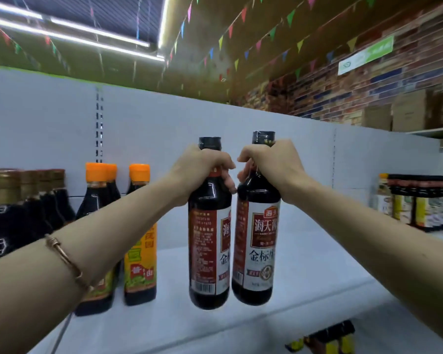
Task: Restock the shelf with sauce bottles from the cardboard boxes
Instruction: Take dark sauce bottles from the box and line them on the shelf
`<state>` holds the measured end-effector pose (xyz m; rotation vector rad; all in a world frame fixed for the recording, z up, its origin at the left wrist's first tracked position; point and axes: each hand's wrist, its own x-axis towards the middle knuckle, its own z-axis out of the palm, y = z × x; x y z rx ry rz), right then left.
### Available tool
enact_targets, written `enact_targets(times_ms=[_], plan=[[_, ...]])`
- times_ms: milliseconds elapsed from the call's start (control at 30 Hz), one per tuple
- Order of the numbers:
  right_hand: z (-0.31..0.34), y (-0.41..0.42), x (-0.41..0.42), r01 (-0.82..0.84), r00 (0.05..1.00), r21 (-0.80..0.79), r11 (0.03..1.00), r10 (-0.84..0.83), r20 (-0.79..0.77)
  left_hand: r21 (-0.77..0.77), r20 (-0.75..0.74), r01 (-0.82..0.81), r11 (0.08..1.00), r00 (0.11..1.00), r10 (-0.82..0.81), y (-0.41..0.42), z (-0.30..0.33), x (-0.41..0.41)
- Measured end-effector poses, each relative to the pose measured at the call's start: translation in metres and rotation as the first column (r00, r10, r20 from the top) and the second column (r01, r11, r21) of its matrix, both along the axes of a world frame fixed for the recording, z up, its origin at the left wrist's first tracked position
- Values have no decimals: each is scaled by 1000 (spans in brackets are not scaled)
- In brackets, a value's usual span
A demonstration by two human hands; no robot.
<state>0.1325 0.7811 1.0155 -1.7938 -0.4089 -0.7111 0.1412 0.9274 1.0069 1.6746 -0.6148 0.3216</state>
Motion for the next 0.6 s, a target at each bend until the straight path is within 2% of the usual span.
enact_targets(times_ms=[333,500,600], plan=[[-37,10,117,-157,979,-64,985,147,-139,64,-46,-292,954,954,295,5,-29,80],[-48,15,171,-229,967,-120,966,211,-144,56,-93,-414,909,904,417,5,-42,113],[-54,16,204,-225,971,-103,969,213,-110,17,-91,-493,870,865,493,4,-46,131]])
